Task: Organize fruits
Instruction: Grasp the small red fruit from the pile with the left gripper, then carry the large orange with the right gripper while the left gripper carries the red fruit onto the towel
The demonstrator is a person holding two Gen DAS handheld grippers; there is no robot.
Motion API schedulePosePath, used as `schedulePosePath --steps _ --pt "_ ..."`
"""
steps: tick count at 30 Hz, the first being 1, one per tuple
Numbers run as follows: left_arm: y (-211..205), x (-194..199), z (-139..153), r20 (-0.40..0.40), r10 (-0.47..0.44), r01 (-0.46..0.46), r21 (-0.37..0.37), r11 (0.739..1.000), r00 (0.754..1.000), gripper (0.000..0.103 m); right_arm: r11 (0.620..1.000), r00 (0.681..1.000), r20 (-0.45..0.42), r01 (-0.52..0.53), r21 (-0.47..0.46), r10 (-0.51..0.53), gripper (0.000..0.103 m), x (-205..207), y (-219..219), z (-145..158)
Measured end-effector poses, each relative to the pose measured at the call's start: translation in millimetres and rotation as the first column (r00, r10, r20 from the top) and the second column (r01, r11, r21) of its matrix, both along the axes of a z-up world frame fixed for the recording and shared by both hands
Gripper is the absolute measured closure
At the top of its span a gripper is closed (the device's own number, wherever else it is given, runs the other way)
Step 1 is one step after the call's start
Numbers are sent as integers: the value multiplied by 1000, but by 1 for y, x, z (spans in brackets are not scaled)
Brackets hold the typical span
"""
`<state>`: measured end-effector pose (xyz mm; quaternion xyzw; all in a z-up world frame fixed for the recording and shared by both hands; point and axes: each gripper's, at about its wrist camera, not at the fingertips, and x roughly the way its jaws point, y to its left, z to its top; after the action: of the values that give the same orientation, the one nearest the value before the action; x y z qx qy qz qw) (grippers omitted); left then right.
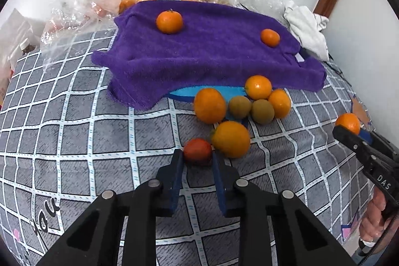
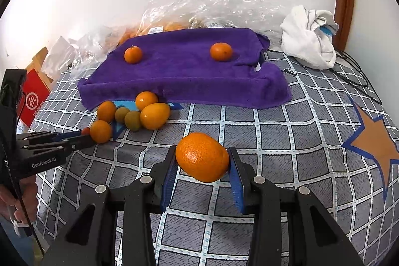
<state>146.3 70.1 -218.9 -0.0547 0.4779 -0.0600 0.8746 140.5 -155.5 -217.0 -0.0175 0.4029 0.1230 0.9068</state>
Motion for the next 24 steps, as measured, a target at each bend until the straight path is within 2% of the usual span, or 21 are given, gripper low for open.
schedulePosePath --steps 11,18,24 --pt "33 1 42 78 79 -76 -36 996 994 80 1000 999 42 -16 10 16 64 14 5 22" --pt "48 31 70 125 124 -113 -90 989 984 80 1000 996 91 -14 -5 15 64 40 5 45" --pt "54 62 74 134 152 -139 -100 985 979 80 1000 994 112 -3 -9 4 64 77 2 54"
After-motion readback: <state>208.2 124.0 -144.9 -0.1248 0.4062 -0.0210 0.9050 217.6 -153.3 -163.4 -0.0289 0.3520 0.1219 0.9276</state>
